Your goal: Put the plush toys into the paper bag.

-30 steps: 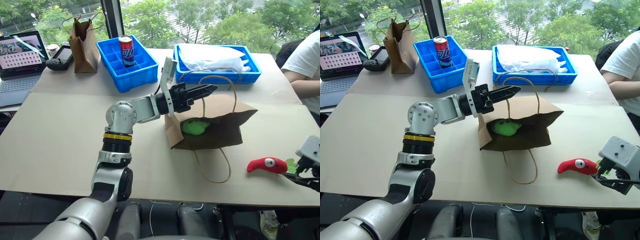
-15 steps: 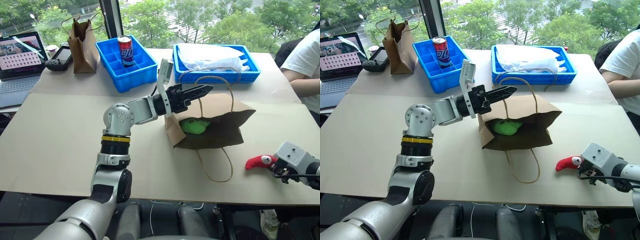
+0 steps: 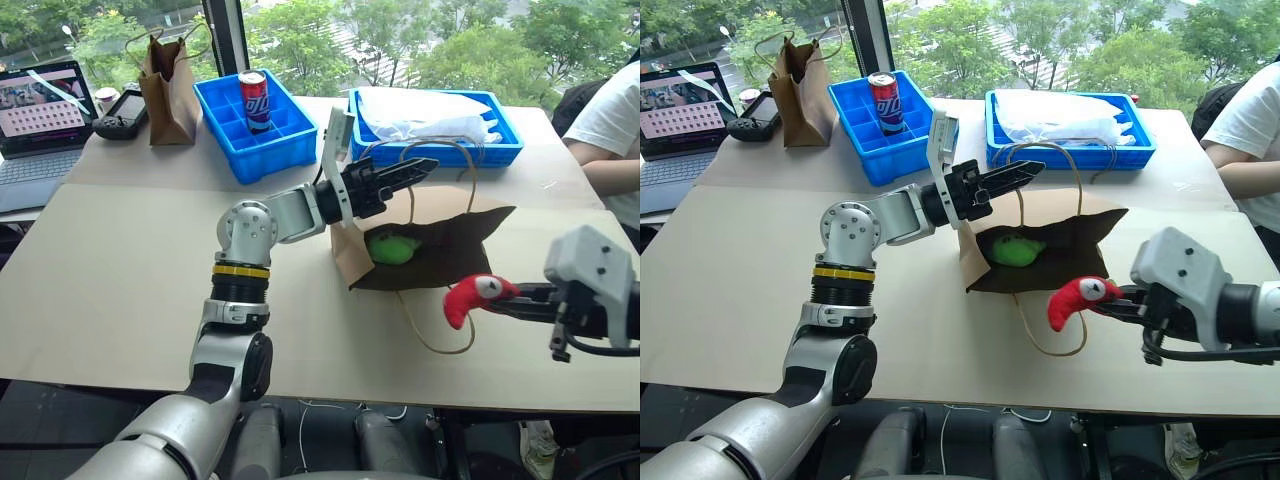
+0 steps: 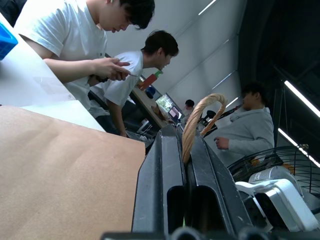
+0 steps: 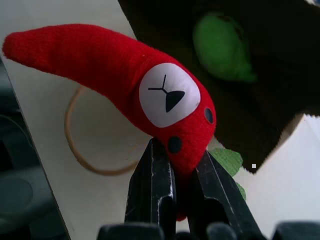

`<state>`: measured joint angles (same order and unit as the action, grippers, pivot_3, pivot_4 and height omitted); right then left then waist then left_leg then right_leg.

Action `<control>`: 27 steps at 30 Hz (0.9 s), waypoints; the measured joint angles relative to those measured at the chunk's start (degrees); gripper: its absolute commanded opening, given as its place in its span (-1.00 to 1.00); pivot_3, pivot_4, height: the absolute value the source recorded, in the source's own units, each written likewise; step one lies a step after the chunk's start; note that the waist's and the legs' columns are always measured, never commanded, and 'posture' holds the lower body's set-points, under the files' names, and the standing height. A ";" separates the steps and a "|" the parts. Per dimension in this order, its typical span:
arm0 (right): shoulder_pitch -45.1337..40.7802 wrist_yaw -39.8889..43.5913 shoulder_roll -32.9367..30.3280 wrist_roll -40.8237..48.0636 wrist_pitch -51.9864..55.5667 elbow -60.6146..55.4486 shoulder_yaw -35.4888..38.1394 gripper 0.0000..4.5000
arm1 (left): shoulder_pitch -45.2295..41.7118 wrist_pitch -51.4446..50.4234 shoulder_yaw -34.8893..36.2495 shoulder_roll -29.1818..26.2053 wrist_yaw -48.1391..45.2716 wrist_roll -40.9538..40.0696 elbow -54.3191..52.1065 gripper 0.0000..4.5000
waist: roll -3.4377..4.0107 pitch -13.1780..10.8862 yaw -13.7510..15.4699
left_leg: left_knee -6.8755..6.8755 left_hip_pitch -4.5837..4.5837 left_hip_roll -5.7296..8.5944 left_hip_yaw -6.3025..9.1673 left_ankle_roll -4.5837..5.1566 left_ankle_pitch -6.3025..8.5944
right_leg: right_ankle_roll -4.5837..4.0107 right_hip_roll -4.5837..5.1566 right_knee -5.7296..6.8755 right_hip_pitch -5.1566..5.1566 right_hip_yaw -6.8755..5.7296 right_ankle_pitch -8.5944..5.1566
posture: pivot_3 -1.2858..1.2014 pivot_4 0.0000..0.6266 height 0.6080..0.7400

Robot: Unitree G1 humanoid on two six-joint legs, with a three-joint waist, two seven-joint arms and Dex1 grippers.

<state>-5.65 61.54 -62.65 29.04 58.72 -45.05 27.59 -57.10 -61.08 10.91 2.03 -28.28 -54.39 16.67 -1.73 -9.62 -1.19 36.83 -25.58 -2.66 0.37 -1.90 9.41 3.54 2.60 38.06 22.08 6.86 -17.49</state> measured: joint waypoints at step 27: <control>-15.22 -14.28 3.38 -12.11 -7.70 6.07 -20.92 0.99 | -0.80 -1.14 -0.61 -1.68 -1.78 0.34 -0.25 -1.00 | 0.03 0.02 0.37 | -0.01 -0.18 -0.02 0.03 0.02 -0.01 | -0.03 0.00 0.04 0.15 -0.05 0.02 | 0.03 -0.52 0.45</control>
<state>-20.88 47.26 -59.28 16.94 51.02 -38.99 6.67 -57.90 -62.21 10.30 0.35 -30.05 -54.05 16.42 -1.70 -9.60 -0.82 36.83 -25.76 -2.68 0.40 -1.88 9.41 3.51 2.60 38.10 22.23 6.81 -17.47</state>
